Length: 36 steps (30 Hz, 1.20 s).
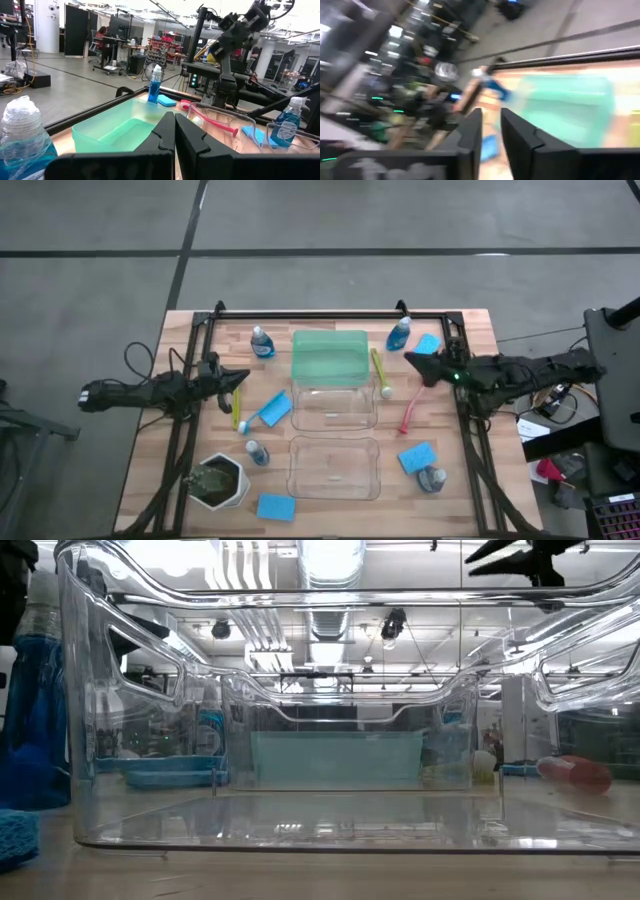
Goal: Pick & Place Kitchen Sink Supplies
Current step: Put the blue dishwashing liquid into the green bin
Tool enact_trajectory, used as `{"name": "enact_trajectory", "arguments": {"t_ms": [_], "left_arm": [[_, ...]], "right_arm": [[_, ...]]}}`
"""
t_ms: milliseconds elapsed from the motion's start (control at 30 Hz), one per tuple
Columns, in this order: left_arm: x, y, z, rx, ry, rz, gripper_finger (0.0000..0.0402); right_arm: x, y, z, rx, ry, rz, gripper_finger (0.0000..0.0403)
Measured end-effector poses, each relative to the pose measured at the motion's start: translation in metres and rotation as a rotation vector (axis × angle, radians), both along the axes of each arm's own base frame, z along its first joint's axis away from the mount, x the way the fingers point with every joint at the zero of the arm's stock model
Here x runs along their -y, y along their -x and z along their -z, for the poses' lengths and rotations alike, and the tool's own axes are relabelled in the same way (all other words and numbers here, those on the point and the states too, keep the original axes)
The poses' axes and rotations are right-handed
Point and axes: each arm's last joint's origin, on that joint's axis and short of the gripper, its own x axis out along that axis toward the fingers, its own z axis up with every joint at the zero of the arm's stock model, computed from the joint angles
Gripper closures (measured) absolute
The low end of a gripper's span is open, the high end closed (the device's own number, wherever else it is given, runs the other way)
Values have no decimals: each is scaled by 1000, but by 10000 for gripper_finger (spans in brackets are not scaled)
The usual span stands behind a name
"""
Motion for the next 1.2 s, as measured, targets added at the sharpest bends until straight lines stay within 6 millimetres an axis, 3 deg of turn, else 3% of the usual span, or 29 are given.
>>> {"name": "enact_trajectory", "arguments": {"t_ms": [267,467,633,767,1200], "left_arm": [[0,0,0,0,0,0,396],[0,0,0,0,0,0,396],[0,0,0,1,0,0,396],[0,0,0,1,0,0,396],[0,0,0,2,0,0,396]], "right_arm": [[46,-6,-32,-384,-53,267,208],[99,-24,-44,-530,-110,117,170],[142,-32,-40,-638,-168,65,150],[163,-36,-37,-771,-213,48,145],[202,-73,-7,-977,-376,10,112]]}}
